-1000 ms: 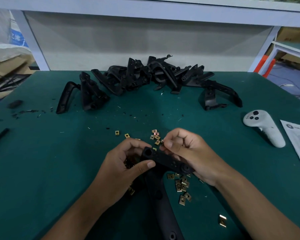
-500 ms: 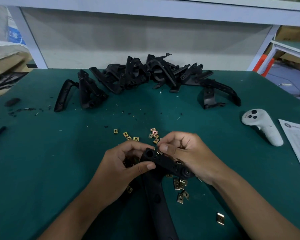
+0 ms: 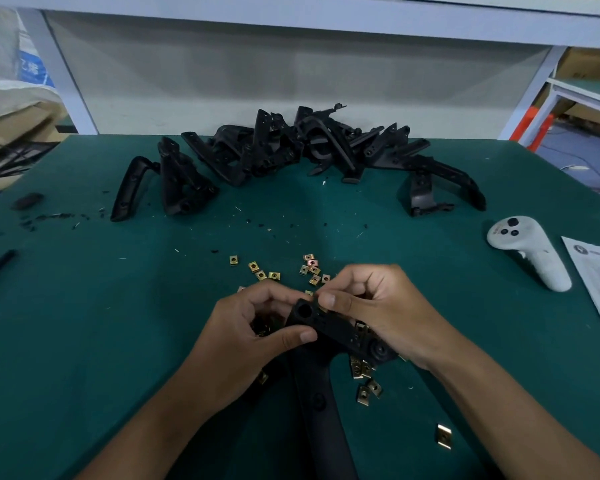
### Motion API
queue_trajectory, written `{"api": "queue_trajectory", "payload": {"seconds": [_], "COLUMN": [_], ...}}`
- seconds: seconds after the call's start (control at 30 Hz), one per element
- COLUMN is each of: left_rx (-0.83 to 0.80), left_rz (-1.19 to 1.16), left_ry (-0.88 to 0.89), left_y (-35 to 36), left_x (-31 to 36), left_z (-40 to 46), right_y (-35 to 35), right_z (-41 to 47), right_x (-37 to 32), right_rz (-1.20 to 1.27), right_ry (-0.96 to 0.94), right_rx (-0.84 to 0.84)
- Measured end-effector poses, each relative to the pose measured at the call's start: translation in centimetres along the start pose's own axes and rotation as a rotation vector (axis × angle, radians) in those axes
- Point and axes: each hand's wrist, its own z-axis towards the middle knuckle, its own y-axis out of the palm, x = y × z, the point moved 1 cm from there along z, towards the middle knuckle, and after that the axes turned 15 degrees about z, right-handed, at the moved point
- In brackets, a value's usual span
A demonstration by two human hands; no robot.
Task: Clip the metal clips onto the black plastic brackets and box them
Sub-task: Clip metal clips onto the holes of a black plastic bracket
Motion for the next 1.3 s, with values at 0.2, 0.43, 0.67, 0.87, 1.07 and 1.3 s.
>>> {"api": "queue_trajectory", "payload": {"seconds": [0.2, 0.43, 0.67, 0.87, 1.07, 1.3], "left_rx": [0.004, 0.034, 0.11, 0.124, 0.074, -0.002], "left_rz": [-0.012, 0.041, 0.041, 0.059, 0.055, 0.08], "left_ry": [-0.005, 0.009, -0.009, -0.031, -0.02, -0.059], "left_y": [0.0, 0.1, -0.1, -0.1, -0.4, -0.5], "left_x": [0.0, -0.3, -0.1, -0.3, 0.0, -0.1], "left_z": [0.0, 0.0, 0.0, -0.1, 0.0, -0.1], "right_y": [0.2, 0.2, -0.4, -0.5, -2.5, -4.1], "right_z": [-0.1, -0.3, -0.5, -0.5, 0.1, 0.6], "right_x": [-0.2, -0.2, -0.5, -0.4, -0.1, 1.5], "right_rz": [0.011, -0.006, -0.013, -0.078, -0.337, -1.019], "right_ry": [0.001, -0.004, 0.039, 0.039, -0.07, -0.06], "right_rx": [-0.004, 0.001, -0.109, -0.164, -0.038, 0.006]}}
